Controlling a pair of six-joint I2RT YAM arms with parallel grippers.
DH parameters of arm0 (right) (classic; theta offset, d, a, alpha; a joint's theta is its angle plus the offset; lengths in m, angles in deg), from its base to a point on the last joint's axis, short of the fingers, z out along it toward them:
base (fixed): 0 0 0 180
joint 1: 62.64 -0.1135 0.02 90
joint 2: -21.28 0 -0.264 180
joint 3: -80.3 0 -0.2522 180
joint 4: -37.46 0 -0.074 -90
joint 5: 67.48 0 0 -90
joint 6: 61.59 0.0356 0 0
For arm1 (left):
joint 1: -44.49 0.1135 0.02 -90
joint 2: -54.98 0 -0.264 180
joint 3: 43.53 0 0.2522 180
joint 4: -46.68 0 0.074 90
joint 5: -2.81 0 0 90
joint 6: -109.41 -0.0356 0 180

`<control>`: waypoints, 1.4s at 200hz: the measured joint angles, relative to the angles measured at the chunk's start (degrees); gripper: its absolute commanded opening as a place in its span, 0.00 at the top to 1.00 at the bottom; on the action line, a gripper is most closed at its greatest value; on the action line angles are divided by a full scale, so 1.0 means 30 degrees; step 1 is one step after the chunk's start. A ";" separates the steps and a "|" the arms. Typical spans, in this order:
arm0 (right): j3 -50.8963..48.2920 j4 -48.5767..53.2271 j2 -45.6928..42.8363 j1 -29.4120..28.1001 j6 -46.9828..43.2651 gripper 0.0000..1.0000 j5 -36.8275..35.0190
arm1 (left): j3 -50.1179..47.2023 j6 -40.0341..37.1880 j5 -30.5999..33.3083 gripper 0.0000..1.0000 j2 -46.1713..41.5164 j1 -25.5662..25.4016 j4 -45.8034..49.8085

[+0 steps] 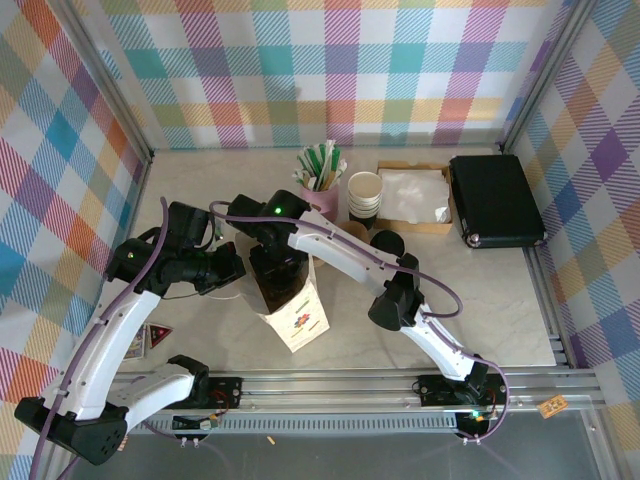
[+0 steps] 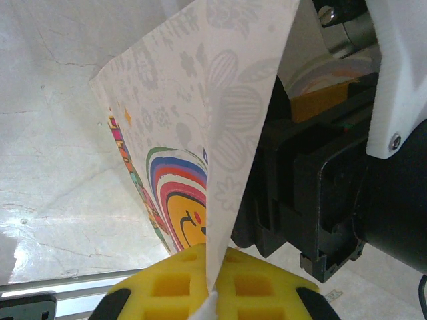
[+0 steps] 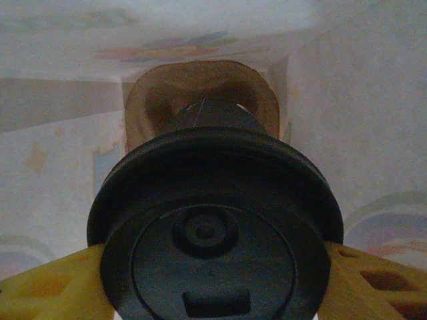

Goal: Pack the takeout coffee

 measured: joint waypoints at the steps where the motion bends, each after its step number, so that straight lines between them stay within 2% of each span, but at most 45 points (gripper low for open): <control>1: 0.0007 0.0000 0.0000 0.0000 0.0000 0.84 -0.0007 | 0.0000 0.0000 0.0000 1.00 0.0000 0.0000 0.0000; 188: 0.0452 0.0299 0.0619 0.0036 -0.1290 0.72 -0.0204 | -0.0007 -0.0204 -0.0168 1.00 0.0087 0.0000 -0.0146; 248: 0.0444 -0.0204 0.0605 0.0124 -0.1392 0.77 0.0087 | -0.0153 0.0357 0.0386 1.00 -0.0262 0.0000 -0.0357; 280: 0.0466 -0.0095 0.0590 0.0124 -0.1355 0.80 0.1093 | 0.0066 0.1042 0.0991 1.00 -0.0342 0.0000 0.0117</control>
